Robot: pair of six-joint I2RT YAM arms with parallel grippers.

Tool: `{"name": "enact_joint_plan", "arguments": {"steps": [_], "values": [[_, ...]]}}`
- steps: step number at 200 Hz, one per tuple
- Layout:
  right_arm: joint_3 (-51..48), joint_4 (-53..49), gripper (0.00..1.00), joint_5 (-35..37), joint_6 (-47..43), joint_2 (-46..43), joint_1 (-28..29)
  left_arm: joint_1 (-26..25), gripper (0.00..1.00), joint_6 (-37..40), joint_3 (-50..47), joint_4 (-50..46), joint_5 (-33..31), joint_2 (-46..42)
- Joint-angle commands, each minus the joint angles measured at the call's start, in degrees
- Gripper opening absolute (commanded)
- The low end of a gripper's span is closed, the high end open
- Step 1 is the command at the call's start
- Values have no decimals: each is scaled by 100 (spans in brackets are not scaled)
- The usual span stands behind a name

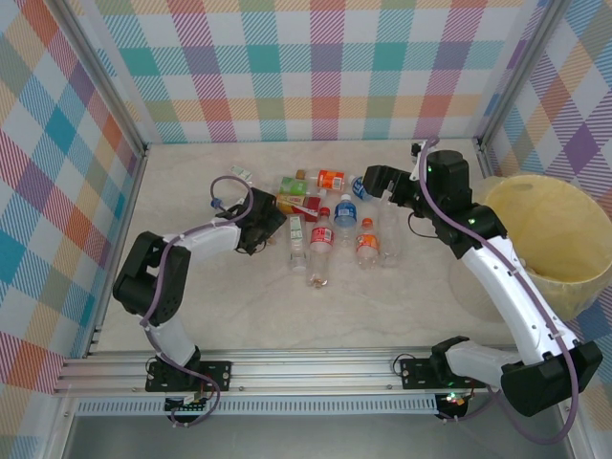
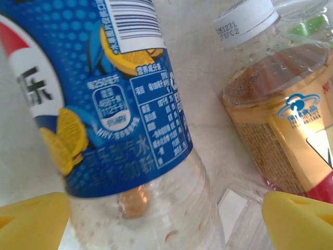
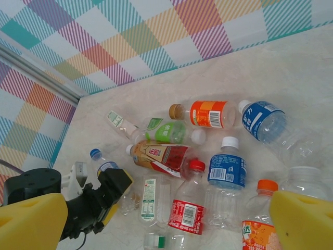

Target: Put the plastic bottles in the bin

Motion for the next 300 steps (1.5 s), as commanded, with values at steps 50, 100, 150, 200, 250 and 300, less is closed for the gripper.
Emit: {"name": "enact_joint_plan", "arguments": {"steps": [50, 100, 150, 200, 250, 300], "values": [[-33, -169, 100, 5, -9, 16, 45, -93, 74, -74, -59, 224, -168, 250], [-118, -110, 100, -100, -180, -5, 45, -96, 66, 202, -184, 363, -168, 172], [-421, 331, 100, -374, -281, -241, 46, -99, 61, 808, -353, 549, -165, -232], [-894, 1202, 100, -878, -221, -577, 50, -95, 56, 1741, -544, 528, 44, -1090], [-926, 1332, 100, -631, 419, -500, 43, -283, 56, 3139, -409, 424, 1037, -2127], [-762, 2019, 100, -1473, 1535, -50, 45, -620, 56, 3565, -123, 786, 2628, -2433]]}}
